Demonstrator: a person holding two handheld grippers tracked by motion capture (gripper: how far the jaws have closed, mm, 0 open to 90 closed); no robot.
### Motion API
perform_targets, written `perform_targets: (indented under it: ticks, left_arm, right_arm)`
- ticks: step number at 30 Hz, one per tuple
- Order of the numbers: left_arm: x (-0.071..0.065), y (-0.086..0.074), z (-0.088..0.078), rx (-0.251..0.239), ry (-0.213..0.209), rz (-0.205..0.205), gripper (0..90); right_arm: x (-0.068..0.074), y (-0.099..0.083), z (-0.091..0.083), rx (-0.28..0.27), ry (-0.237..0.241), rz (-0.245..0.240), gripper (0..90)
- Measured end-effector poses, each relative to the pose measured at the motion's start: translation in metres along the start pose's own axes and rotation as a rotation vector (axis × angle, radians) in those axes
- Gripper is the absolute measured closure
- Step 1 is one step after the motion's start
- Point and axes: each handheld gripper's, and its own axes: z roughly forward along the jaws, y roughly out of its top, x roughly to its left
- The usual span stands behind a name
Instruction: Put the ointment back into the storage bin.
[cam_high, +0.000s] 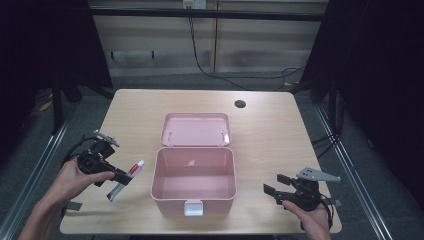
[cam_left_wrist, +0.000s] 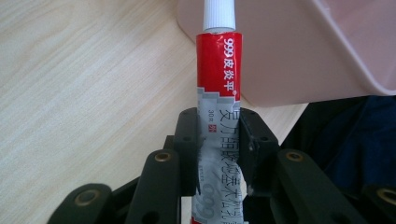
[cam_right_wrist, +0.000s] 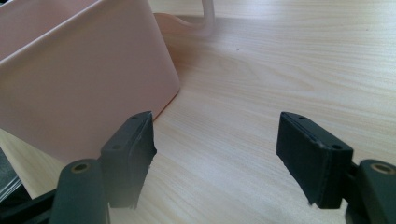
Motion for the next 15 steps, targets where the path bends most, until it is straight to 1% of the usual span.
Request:
perform_targets:
  ticks: [3,9,11,12,13,15]
  left_arm:
    - [-0.002,0.001,-0.003,-0.002,0.002,0.000,70.9]
    - [-0.007,0.005,-0.009,0.013,0.006,0.028,70.9]
    - [-0.008,0.006,-0.011,0.009,0.013,0.034,70.9]
    - [-0.009,0.007,-0.013,-0.001,0.017,0.036,70.9]
    - [-0.009,0.007,-0.014,0.005,0.011,0.045,70.9]
    - [-0.011,0.009,-0.016,0.004,0.007,0.051,70.9]
  right_arm:
    - [0.000,0.000,0.000,0.002,0.000,0.001,27.6]
    - [0.000,0.000,0.000,0.001,0.001,0.001,27.5]
    - [0.000,0.000,0.000,0.002,0.000,0.001,27.5]
    - [0.000,0.000,0.000,0.003,-0.001,0.001,27.4]
    - [0.000,0.000,0.000,0.002,0.000,0.000,27.5]
    - [0.000,0.000,0.000,-0.004,0.000,-0.001,27.5]
